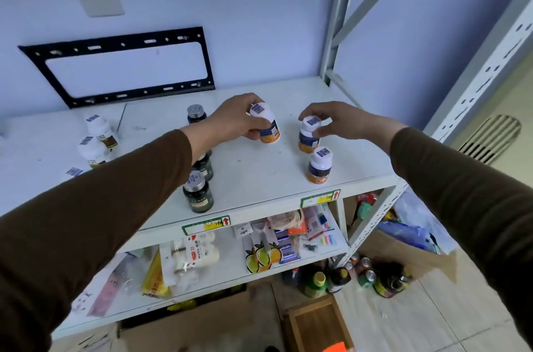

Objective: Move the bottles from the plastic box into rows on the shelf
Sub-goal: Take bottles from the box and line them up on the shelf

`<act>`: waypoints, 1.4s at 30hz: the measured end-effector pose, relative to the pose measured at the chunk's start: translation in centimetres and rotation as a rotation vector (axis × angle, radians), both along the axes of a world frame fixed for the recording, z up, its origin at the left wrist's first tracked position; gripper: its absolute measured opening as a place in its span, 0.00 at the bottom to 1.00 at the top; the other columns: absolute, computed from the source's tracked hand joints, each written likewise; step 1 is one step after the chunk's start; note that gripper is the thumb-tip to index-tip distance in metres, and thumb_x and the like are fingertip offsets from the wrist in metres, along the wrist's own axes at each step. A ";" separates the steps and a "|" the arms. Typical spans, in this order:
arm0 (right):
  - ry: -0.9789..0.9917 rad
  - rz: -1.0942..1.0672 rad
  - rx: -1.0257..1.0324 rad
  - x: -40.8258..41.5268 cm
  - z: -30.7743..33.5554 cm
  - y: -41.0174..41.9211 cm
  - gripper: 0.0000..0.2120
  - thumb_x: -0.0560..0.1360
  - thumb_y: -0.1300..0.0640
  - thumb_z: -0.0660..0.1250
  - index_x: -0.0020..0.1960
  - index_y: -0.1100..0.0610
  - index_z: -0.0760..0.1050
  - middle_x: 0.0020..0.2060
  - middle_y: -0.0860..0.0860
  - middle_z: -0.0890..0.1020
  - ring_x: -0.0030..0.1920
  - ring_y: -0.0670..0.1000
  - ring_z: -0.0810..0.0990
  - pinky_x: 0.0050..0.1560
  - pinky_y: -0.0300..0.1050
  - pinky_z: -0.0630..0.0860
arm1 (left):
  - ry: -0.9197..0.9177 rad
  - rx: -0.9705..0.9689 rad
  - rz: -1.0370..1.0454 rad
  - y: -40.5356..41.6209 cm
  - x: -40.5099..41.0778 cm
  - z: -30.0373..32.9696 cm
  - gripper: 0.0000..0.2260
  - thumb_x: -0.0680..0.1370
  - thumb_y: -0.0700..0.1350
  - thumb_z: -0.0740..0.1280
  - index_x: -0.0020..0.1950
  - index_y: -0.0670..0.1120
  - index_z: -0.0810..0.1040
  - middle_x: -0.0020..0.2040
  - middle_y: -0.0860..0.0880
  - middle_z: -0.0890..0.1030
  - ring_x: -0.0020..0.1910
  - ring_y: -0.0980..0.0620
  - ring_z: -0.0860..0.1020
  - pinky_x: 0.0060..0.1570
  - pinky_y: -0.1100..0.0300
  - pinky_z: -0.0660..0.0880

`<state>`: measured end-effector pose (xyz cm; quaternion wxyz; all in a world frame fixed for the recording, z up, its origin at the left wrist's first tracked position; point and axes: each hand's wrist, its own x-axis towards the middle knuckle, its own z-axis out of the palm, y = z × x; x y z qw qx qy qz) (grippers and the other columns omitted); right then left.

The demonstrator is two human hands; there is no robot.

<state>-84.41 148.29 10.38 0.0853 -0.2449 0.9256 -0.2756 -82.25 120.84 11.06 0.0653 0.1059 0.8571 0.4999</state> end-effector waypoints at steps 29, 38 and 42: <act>-0.104 -0.135 0.085 -1.8 -2.1 5.0 0.16 0.77 0.58 0.69 0.64 0.49 0.75 0.60 0.47 0.78 0.60 0.51 0.77 0.58 0.41 0.73 | 0.092 -0.298 -0.048 8.1 -9.9 -4.0 0.15 0.70 0.52 0.76 0.49 0.47 0.77 0.42 0.52 0.77 0.40 0.51 0.74 0.37 0.58 0.71; -0.103 -0.173 0.128 -0.7 -2.8 5.3 0.15 0.78 0.54 0.68 0.64 0.48 0.75 0.61 0.47 0.78 0.59 0.49 0.77 0.60 0.44 0.73 | 0.097 -0.427 -0.022 9.7 -10.6 -5.1 0.19 0.70 0.56 0.75 0.52 0.44 0.78 0.50 0.47 0.80 0.49 0.47 0.78 0.44 0.57 0.71; -0.101 -0.180 0.120 -0.6 -3.2 5.5 0.14 0.78 0.53 0.67 0.64 0.48 0.75 0.61 0.46 0.78 0.59 0.49 0.77 0.58 0.42 0.73 | 0.100 -0.435 0.000 9.8 -10.4 -5.5 0.19 0.70 0.56 0.75 0.50 0.44 0.77 0.50 0.47 0.80 0.49 0.47 0.77 0.42 0.58 0.68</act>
